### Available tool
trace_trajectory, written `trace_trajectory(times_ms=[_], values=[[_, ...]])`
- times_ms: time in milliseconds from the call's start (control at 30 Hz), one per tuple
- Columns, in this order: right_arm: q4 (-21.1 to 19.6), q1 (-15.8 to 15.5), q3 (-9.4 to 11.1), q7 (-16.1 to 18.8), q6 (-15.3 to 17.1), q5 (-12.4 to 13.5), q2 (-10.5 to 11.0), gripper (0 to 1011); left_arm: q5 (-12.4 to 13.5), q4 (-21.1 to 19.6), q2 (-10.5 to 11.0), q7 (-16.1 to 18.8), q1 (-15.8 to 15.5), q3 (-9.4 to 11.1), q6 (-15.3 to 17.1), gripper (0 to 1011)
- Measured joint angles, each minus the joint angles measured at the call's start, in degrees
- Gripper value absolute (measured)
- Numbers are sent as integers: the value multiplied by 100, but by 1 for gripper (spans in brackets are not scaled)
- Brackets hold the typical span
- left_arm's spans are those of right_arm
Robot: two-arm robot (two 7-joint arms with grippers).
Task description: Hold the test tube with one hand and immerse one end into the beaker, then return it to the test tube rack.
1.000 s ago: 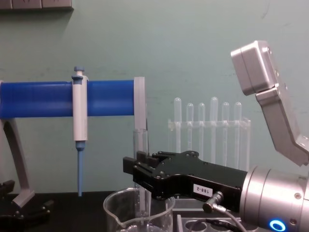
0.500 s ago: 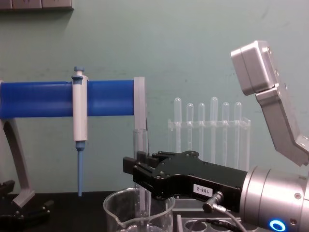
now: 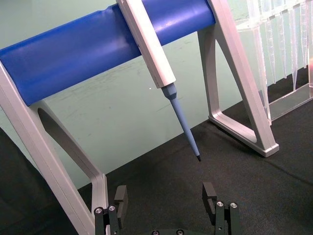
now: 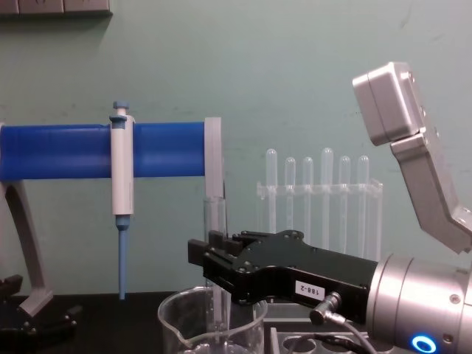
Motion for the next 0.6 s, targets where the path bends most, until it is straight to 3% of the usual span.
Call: trace_trajectory(times_ms=[600], values=[[0,0,0,0,0,0,0,236,0,0,0,0,0,0,0,1000]])
